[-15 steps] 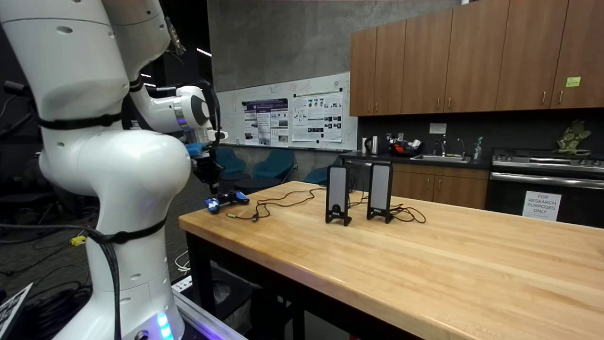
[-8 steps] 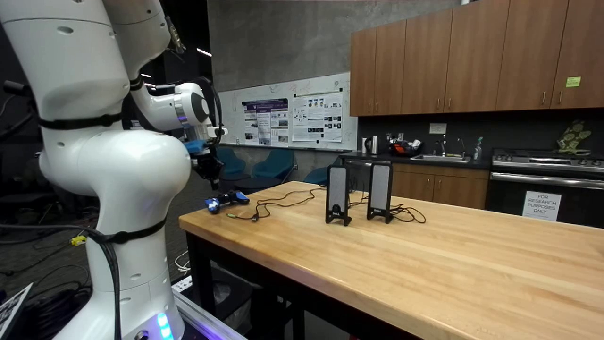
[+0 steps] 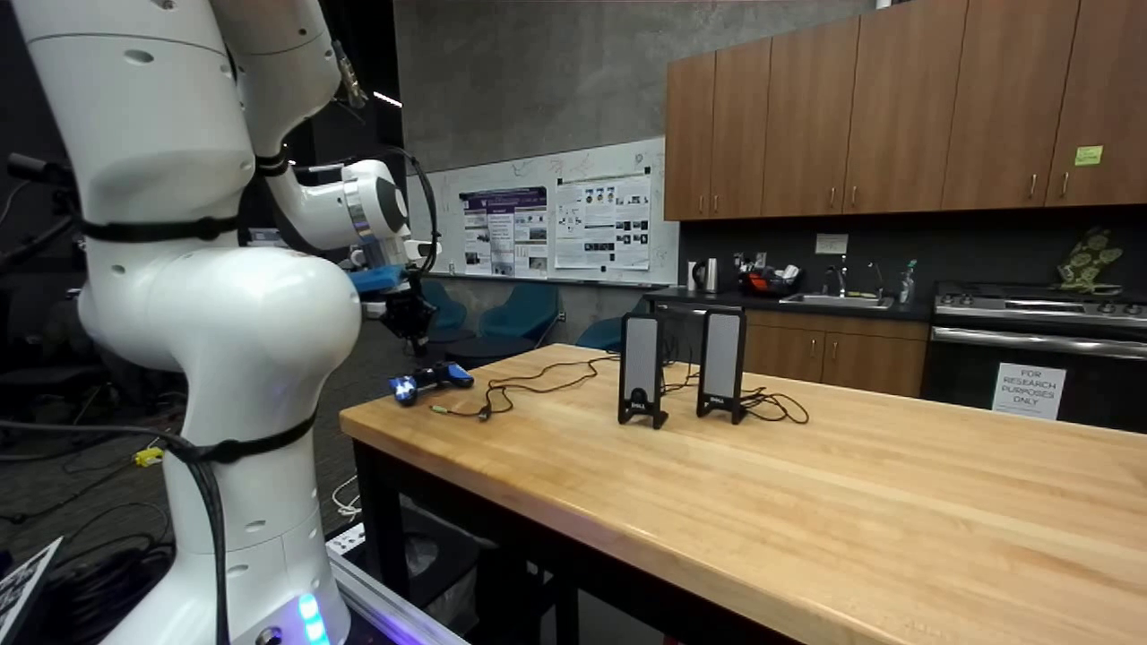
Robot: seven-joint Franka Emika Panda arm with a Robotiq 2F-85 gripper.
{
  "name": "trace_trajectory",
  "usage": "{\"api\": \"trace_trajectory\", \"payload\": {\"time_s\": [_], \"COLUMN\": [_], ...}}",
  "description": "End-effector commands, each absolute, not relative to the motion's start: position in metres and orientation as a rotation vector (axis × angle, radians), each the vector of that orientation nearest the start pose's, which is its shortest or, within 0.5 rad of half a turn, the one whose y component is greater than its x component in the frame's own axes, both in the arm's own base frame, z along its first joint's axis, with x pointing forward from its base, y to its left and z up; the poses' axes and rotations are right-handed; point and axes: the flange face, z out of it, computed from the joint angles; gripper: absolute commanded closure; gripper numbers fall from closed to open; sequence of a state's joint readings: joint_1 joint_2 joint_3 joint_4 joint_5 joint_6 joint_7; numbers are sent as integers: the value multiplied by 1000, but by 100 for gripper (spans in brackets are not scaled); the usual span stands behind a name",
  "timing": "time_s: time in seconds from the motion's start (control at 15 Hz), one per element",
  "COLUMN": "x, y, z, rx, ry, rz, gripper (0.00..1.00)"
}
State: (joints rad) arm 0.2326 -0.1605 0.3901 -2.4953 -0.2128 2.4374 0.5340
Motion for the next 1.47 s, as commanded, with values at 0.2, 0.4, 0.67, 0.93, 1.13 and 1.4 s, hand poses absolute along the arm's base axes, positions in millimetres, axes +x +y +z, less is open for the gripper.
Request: {"api": "trace_trajectory", "payload": {"time_s": [0.2, 0.4, 0.67, 0.93, 1.13, 1.4], "x": [402, 409, 420, 428, 431, 433], "y": [270, 268, 265, 266, 265, 263], "z": [342, 338, 332, 329, 326, 325], "rx": [-3236, -3238, -3248, -3250, -3254, -3263], "ry": [-407, -404, -385, -384, -377, -365], "rz": [-288, -275, -272, -263, -244, -229], "gripper": [100, 100, 100, 100, 100, 100]}}
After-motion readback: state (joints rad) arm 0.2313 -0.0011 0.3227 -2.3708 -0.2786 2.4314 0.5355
